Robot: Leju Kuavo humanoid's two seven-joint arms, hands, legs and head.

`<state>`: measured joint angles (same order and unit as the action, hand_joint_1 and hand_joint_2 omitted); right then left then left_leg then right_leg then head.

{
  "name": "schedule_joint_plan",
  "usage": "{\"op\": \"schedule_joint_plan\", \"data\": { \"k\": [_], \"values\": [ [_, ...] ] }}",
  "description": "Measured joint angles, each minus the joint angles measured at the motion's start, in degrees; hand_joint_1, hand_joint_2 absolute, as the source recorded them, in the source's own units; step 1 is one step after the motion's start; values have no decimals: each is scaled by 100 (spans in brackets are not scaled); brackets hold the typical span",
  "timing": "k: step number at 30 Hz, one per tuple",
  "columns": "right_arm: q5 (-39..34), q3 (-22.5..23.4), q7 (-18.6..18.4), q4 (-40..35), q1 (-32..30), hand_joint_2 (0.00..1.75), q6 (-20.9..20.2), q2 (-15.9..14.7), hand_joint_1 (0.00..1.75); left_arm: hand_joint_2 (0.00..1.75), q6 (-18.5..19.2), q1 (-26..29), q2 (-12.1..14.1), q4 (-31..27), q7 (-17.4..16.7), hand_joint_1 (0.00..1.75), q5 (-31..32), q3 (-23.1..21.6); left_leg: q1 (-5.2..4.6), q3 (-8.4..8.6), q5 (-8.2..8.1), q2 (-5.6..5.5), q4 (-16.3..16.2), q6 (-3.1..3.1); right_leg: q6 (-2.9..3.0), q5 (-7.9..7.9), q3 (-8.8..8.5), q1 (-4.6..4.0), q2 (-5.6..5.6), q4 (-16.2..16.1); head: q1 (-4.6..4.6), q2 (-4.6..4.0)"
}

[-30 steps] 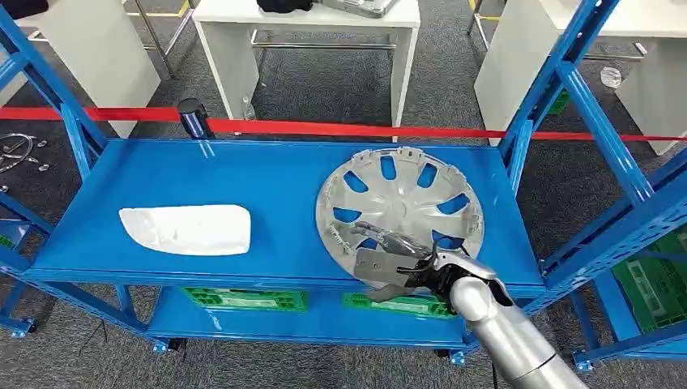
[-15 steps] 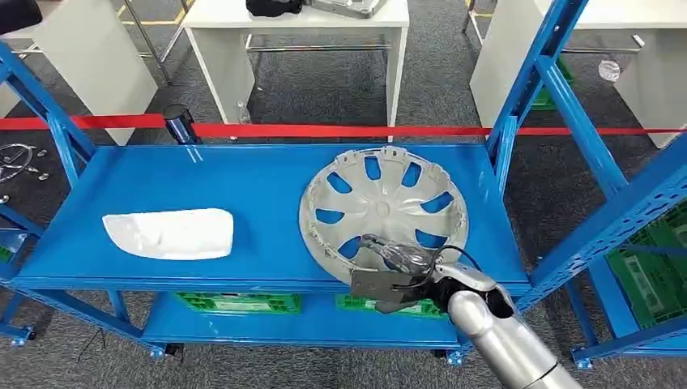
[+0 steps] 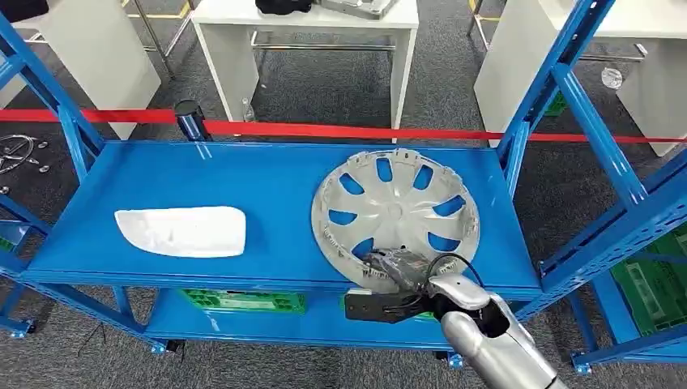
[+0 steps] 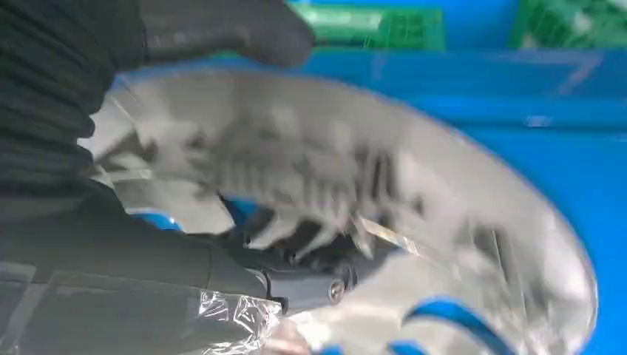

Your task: Take the parts from the cabinet and place them on the table.

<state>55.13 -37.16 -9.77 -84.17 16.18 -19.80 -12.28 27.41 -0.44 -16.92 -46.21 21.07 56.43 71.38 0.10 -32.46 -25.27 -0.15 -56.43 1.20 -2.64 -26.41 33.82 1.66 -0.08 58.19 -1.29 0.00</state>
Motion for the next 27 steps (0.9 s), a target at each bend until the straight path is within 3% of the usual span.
{"op": "schedule_joint_plan", "data": {
  "k": [2, 4, 6, 7, 9, 10, 11, 12, 13, 15, 16, 19, 20, 21, 22, 24, 25, 26, 27],
  "values": [
    [124, -20, -4, -37, 4, 175, 37, 24, 173, 0, -6, 0, -11, -46, 2, 0, -13, 0, -35, -31, -44, -2, -60, -53, 166, -3, -28, -31, 33, -8, -11, 2],
    [175, -28, -9, -44, -6, 175, 39, 35, 173, 0, -9, 8, -22, -59, 2, 0, -13, 2, -3, -23, -30, 2, -46, -80, 247, -4, -26, -77, 40, -6, -7, 0],
    [196, -31, -9, -77, 14, 175, 44, 59, 173, 0, -11, 7, -33, -79, 2, 0, -13, 0, 24, -90, -138, 4, -163, -145, 305, 11, -53, -21, 40, -27, -4, 0],
    [203, -26, -9, -76, 16, 175, 44, 57, 171, 0, -11, 8, -39, -81, 2, 0, -13, -2, 31, -194, -313, 6, -427, -172, 342, 11, -62, -22, 35, -27, -29, 0],
    [242, -35, -9, -76, -2, 175, 41, 68, 171, 0, -11, 9, -42, -98, 2, 0, -13, 0, 53, -642, -757, 8, -1395, -217, 346, 9, -56, -33, 34, -25, -28, 0],
    [273, -33, -7, -76, -13, 175, 41, 72, 173, 0, -11, 18, -46, -107, 0, 0, -15, 0, 54, -845, -882, 8, -1805, -222, 346, 8, -57, -38, 34, -25, -28, 2],
    [312, -33, -4, -76, -14, 175, 33, 76, 169, 0, -4, 34, -50, -111, 0, 0, -17, 0, 54, -929, -871, 8, -1954, -219, 346, 7, -60, -39, 37, -24, -28, 0],
    [336, -31, -4, -76, -18, 175, 28, 87, 171, 0, 4, 44, -52, -127, 0, 0, -20, 0, 54, -875, -723, 8, -1803, -206, 345, 6, -69, -40, 45, -24, -28, 2],
    [360, -20, 0, -76, -20, 175, 24, 92, 171, 0, 7, 44, -57, -144, 0, 0, -22, -2, 53, -701, -496, 8, -1423, -189, 344, 4, -79, -43, 52, -24, -31, 0],
    [376, -17, 4, -103, -19, 175, 17, 105, 173, 0, 11, 42, -57, -197, 0, 0, -33, -9, 44, -144, -4, 5, -302, -107, 342, 2, -103, -50, 65, -27, -28, 0],
    [389, -17, 4, -116, -34, 175, 13, 114, 173, 0, 11, 40, -55, -219, -2, 0, -33, -11, 5, -41, -99, 2, -99, -94, 331, 1, -88, -75, 65, -29, -22, 0],
    [432, 39, 2, -133, -96, 175, 2, 142, 171, 0, 20, 47, -59, -234, 15, 0, -37, -50, -33, -70, -78, 6, -100, -59, 249, 12, -74, -61, 63, -55, -20, 0],
    [463, 74, 2, -159, -122, 175, -4, 142, 169, 175, 50, 57, -59, -245, 89, 0, -50, -65, -36, -53, -49, 5, -49, -10, 210, 26, -90, -70, 63, -85, -31, 2],
    [496, 125, 4, -190, -160, 175, -13, 138, 173, 175, 81, 66, -68, -264, 191, 0, -63, -101, 34, 30, 20, 14, 55, 30, 200, -13, -41, -57, 51, -10, -22, 2],
    [524, 179, 9, -208, -198, 175, -20, 138, 173, 175, 92, 65, -72, -277, 321, 0, -74, -159, 19, 39, 48, 13, 84, 74, 217, -142, 51, -80, 50, 181, -7, 0],
    [564, 247, 33, -212, -248, 175, -46, 140, 173, 175, 101, 72, -72, -297, 446, 0, -70, -249, 5, 16, 56, 12, 82, 87, 275, -545, 475, -74, 50, 1073, 4, 0],
    [566, 280, 63, -212, -289, 175, -66, 142, 173, 175, 101, 84, -72, -297, 472, 0, -66, -288, -5, 7, 57, 12, 80, 90, 275, -695, 688, -75, 50, 1520, 7, 0],
    [566, 308, 92, -212, -312, 175, -68, 142, 173, 175, 101, 99, -72, -297, 477, 0, -59, -317, -9, 4, 57, 12, 77, 90, 245, -751, 817, -75, 50, 1793, 9, 0],
    [555, 330, 114, -212, -313, 175, -68, 146, 173, 175, 103, 114, -72, -297, 479, 0, -57, -345, -10, 11, 56, 12, 76, 89, 199, -685, 785, -72, 48, 1727, 6, 2]
  ]
}}
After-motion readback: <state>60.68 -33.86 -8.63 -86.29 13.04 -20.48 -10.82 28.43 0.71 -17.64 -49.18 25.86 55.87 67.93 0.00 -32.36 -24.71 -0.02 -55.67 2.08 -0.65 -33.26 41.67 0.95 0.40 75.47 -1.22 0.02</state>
